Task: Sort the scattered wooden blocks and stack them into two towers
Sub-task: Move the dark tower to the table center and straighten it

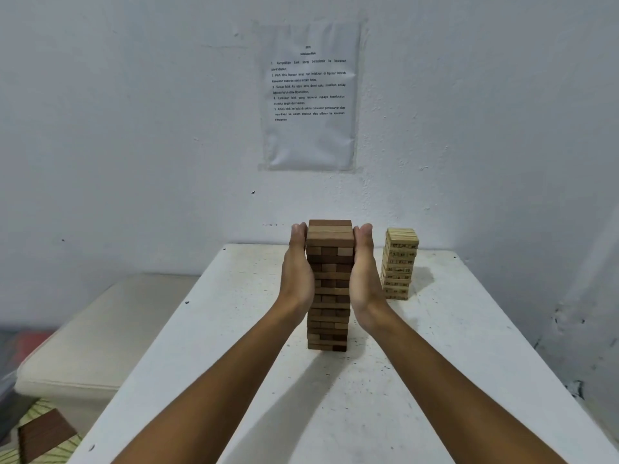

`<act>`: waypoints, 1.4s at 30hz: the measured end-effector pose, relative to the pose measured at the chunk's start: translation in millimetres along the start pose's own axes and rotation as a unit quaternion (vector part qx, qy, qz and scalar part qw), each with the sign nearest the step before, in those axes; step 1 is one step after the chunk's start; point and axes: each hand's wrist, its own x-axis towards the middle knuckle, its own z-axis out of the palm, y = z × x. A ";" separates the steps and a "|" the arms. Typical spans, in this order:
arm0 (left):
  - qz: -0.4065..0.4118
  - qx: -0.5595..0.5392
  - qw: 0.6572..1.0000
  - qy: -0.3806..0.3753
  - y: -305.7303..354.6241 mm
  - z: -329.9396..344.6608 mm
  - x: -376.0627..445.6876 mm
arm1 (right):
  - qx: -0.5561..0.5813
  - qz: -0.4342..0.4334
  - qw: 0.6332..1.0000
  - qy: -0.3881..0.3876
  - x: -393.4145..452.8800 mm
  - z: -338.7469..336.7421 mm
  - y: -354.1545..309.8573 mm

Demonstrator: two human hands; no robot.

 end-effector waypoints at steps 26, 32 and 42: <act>-0.029 -0.026 0.999 -0.018 -4.6 -1.1 0.1 | 0.000 0.006 1.000 0.019 1.0 5.9 4.1; -0.060 -0.029 0.998 0.011 -24.1 -16.9 1.1 | 0.007 0.024 0.999 0.033 -5.5 -7.9 13.3; -0.106 -0.017 0.994 0.004 -63.5 -16.7 -14.2 | 0.037 0.068 0.997 0.013 -15.5 -13.6 58.1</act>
